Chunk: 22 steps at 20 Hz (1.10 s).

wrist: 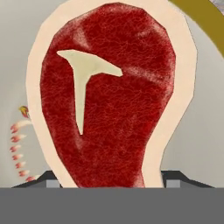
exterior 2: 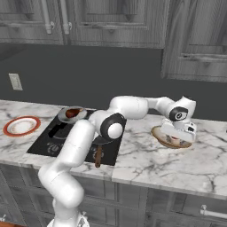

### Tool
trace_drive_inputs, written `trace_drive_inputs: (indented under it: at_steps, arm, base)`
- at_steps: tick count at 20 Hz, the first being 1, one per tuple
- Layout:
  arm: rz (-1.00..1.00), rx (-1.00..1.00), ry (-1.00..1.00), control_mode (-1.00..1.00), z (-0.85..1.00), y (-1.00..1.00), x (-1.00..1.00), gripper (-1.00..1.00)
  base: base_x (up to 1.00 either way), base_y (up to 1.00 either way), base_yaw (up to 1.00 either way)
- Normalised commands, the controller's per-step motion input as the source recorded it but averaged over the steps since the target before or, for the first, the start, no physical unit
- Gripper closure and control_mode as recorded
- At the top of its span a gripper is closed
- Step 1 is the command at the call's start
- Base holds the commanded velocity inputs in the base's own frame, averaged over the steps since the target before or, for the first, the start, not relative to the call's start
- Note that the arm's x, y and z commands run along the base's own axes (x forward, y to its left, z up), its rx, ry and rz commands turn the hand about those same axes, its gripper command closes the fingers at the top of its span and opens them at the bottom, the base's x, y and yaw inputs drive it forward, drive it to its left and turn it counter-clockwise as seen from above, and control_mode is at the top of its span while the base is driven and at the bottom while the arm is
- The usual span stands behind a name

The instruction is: Place one of the steaks on the plate and the other in the bowl. Then place the bowl in the fridge.

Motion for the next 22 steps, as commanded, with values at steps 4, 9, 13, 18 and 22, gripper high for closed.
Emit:
trace_drive_inputs:
  at_steps: [4, 9, 13, 18, 22]
  arm:
    - [0.00, 0.00, 0.00, -1.00, 0.00, 0.00, 0.00, -1.00]
    - [-0.01, -0.02, 0.00, -1.00, 0.02, 0.01, 0.00, -1.00]
    - [-0.04, -0.04, 0.00, -1.00, 0.14, 0.14, -0.07, -1.00]
    - [-0.10, -0.04, 0.00, -1.00, 0.27, 0.22, -0.17, -1.00]
    - [-0.08, -0.02, 0.00, -1.00, 0.02, 0.07, -0.06, -1.00]
  base:
    - [0.00, 0.00, 0.00]
    - [0.00, 0.00, 0.00]
    - [0.00, 0.00, 0.00]
    - [0.00, 0.00, 0.00]
    - [0.00, 0.00, 0.00]
